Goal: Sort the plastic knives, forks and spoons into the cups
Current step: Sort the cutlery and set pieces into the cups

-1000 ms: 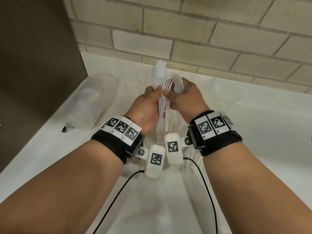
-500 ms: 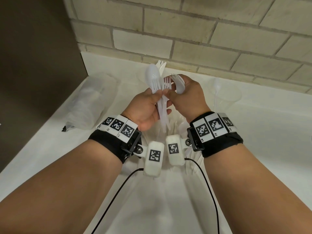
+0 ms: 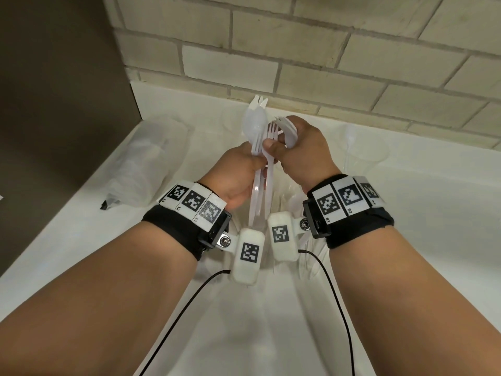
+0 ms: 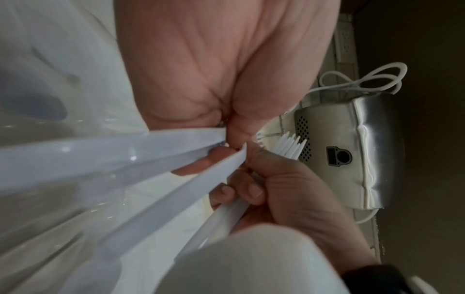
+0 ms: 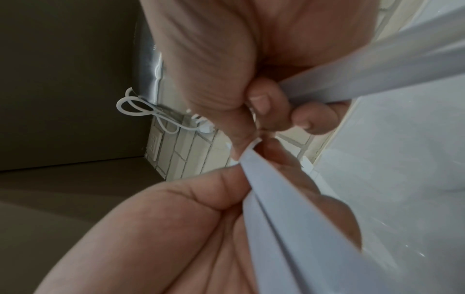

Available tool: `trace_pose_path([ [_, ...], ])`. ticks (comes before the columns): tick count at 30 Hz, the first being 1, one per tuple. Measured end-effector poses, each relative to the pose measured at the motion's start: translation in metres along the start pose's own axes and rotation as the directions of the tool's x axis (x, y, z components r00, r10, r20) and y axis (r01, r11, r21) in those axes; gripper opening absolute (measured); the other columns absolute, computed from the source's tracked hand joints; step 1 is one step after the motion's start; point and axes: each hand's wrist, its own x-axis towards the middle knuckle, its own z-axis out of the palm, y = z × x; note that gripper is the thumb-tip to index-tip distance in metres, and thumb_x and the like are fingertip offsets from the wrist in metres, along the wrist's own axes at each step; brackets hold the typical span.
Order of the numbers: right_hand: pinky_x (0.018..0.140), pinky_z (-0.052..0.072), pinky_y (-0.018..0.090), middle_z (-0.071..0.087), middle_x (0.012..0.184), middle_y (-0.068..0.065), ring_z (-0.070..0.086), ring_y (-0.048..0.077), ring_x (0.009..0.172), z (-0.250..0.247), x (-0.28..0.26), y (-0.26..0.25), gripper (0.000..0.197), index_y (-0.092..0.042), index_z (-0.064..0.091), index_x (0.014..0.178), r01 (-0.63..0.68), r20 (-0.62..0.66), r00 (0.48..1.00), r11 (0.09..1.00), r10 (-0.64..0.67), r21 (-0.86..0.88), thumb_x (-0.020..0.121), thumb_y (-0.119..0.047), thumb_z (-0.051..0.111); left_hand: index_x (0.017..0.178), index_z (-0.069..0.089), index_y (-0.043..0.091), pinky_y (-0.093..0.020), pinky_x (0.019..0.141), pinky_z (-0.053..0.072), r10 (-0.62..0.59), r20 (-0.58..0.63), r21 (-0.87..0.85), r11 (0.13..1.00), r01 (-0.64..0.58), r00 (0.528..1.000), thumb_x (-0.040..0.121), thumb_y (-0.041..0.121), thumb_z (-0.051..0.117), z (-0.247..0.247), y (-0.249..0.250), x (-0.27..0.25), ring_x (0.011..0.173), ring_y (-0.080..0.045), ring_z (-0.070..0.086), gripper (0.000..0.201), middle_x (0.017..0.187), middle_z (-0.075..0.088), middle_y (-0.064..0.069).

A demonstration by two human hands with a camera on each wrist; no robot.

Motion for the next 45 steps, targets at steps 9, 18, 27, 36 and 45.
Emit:
trace_pose_path([
  [9, 0.069, 0.050, 0.034, 0.062, 0.083, 0.004, 0.056, 0.018, 0.066, -0.002, 0.002, 0.001, 0.007, -0.014, 0.056, 0.092, -0.072, 0.098, 0.992, 0.994, 0.079, -0.078, 0.090, -0.019, 0.060, 0.085, 0.060, 0.011, -0.029, 0.054, 0.038, -0.085, -0.006, -0.180, 0.980, 0.082, 0.996, 0.070, 0.008, 0.053, -0.001, -0.001, -0.005, 0.054, -0.015, 0.050, 0.016, 0.068, 0.053, -0.005],
  [18, 0.066, 0.047, 0.029, 0.063, 0.084, 0.003, 0.057, 0.012, 0.065, 0.005, -0.006, 0.003, 0.013, -0.010, 0.062, 0.102, -0.062, 0.081, 0.995, 0.998, 0.062, 0.000, 0.090, -0.009, 0.058, 0.094, 0.064, 0.006, -0.022, 0.047, 0.047, -0.135, -0.068, -0.227, 0.967, 0.117, 0.988, 0.096, 0.026, 0.052, 0.005, 0.006, -0.003, 0.049, -0.015, 0.059, 0.024, 0.064, 0.062, -0.007],
  [27, 0.068, 0.061, 0.034, 0.060, 0.100, 0.006, 0.067, 0.027, 0.092, -0.053, 0.029, -0.018, 0.014, -0.013, 0.057, 0.105, -0.050, -0.152, 0.984, 0.962, 0.094, 0.267, 0.094, -0.005, 0.051, 0.105, 0.055, 0.010, -0.029, 0.064, 0.048, -0.108, -0.266, -0.204, 0.978, 0.054, 0.958, 0.101, 0.013, 0.040, -0.007, 0.003, 0.005, 0.062, -0.015, 0.050, 0.015, 0.076, 0.045, -0.002],
  [36, 0.071, 0.056, 0.025, 0.061, 0.086, 0.000, 0.062, 0.012, 0.076, -0.061, 0.084, -0.021, 0.040, -0.021, 0.050, 0.105, 0.231, -0.512, 0.845, 0.969, -0.154, 0.091, 0.084, 0.010, 0.037, 0.107, 0.058, 0.016, -0.032, 0.066, 0.048, -0.032, -0.195, 0.016, 0.999, 0.036, 0.980, 0.101, 0.027, 0.043, -0.003, -0.001, 0.007, 0.065, -0.016, 0.056, 0.019, 0.077, 0.059, 0.001],
  [45, 0.070, 0.057, 0.042, 0.055, 0.086, 0.002, 0.055, 0.023, 0.073, -0.035, 0.102, 0.034, 0.049, -0.029, 0.055, 0.105, 0.077, -0.533, 0.844, 0.972, 0.055, 0.224, 0.079, 0.006, 0.033, 0.103, 0.057, 0.015, -0.029, 0.057, 0.042, -0.086, -0.229, -0.076, 0.995, 0.070, 0.970, 0.102, 0.022, 0.043, -0.010, -0.005, 0.016, 0.060, -0.015, 0.048, 0.015, 0.083, 0.061, -0.001],
])
